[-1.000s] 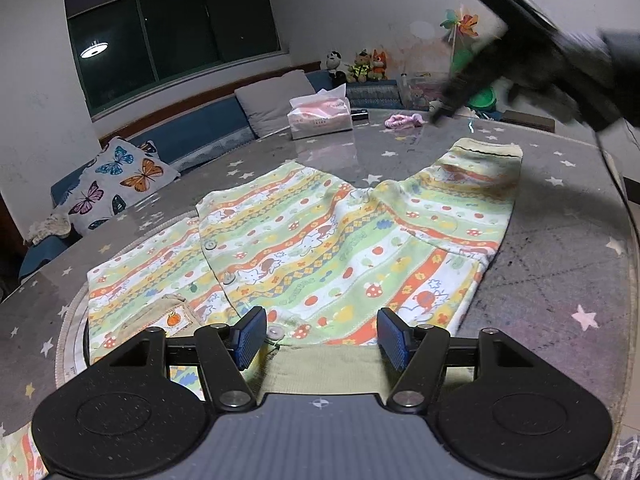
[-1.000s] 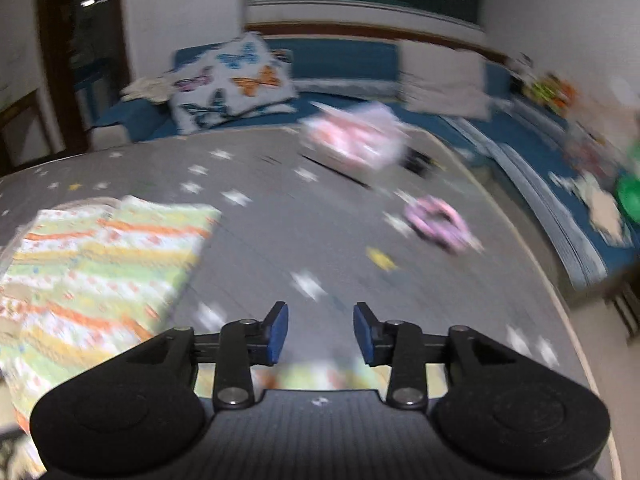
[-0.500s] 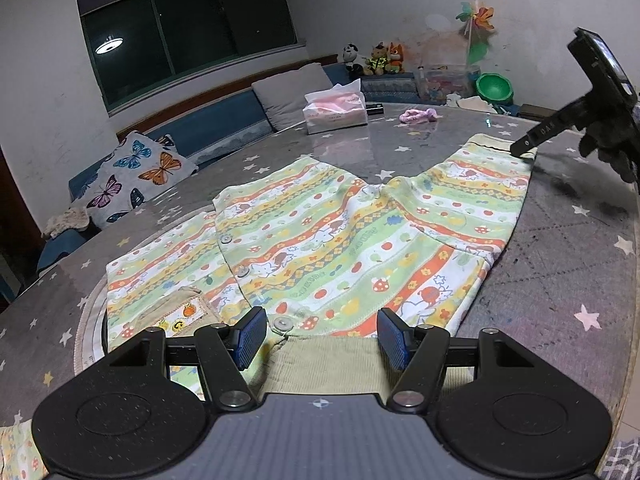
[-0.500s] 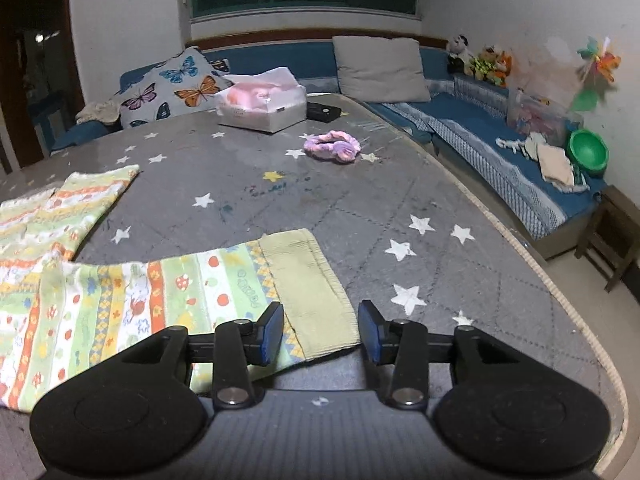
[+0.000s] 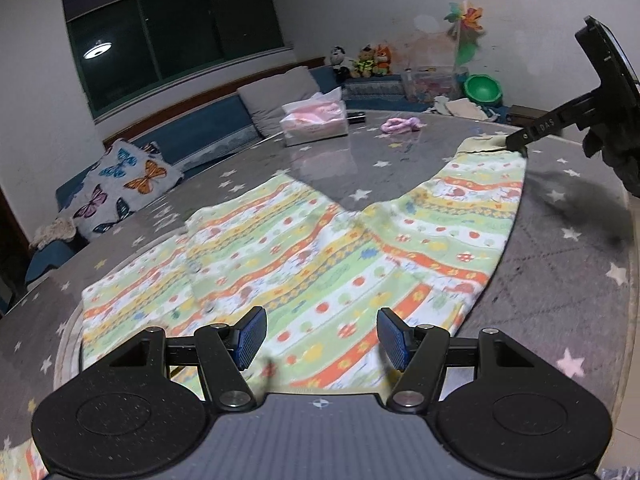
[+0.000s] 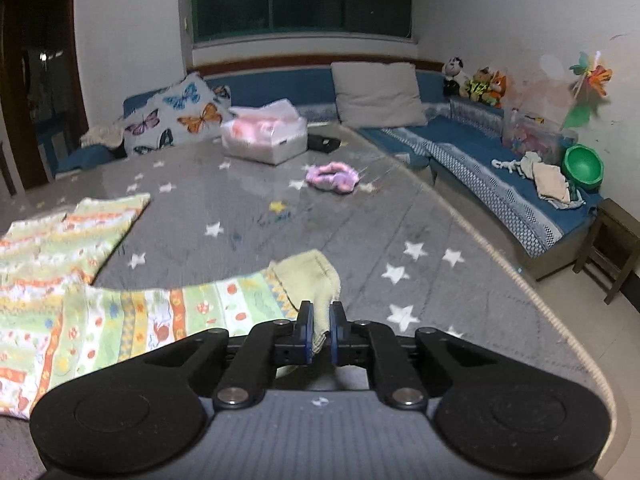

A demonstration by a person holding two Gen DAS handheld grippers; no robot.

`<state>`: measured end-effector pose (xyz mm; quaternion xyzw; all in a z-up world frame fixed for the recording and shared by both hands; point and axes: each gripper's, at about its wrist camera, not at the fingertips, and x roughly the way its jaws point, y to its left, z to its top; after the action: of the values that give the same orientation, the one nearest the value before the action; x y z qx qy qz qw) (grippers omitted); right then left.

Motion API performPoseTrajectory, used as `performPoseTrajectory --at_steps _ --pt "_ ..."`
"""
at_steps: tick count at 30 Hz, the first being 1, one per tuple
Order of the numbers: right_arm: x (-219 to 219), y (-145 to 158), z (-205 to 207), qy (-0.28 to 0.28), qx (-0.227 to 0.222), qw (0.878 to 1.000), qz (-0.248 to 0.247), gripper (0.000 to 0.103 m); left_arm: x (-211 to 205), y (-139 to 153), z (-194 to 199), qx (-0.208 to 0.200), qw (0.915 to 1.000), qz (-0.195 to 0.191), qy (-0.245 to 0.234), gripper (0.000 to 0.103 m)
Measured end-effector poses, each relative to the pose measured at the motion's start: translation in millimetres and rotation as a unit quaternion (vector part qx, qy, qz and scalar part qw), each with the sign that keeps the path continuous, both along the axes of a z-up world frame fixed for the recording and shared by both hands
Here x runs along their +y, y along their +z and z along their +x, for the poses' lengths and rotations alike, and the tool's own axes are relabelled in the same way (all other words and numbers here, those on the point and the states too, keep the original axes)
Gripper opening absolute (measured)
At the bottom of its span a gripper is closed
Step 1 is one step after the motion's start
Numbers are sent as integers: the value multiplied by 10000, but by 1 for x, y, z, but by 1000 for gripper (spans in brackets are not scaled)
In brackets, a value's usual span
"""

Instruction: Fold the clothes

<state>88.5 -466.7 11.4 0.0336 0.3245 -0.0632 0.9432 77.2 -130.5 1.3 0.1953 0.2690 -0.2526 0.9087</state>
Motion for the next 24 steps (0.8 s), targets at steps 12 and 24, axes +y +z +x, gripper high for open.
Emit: performPoseTrajectory --at_steps 12,24 --pt "-5 5 -3 -64 -18 9993 356 7 -30 -16 8 187 9994 53 -277 64" --pt "63 98 -6 1016 -814 9890 707 7 19 4 -6 -133 9992 -317 180 70"
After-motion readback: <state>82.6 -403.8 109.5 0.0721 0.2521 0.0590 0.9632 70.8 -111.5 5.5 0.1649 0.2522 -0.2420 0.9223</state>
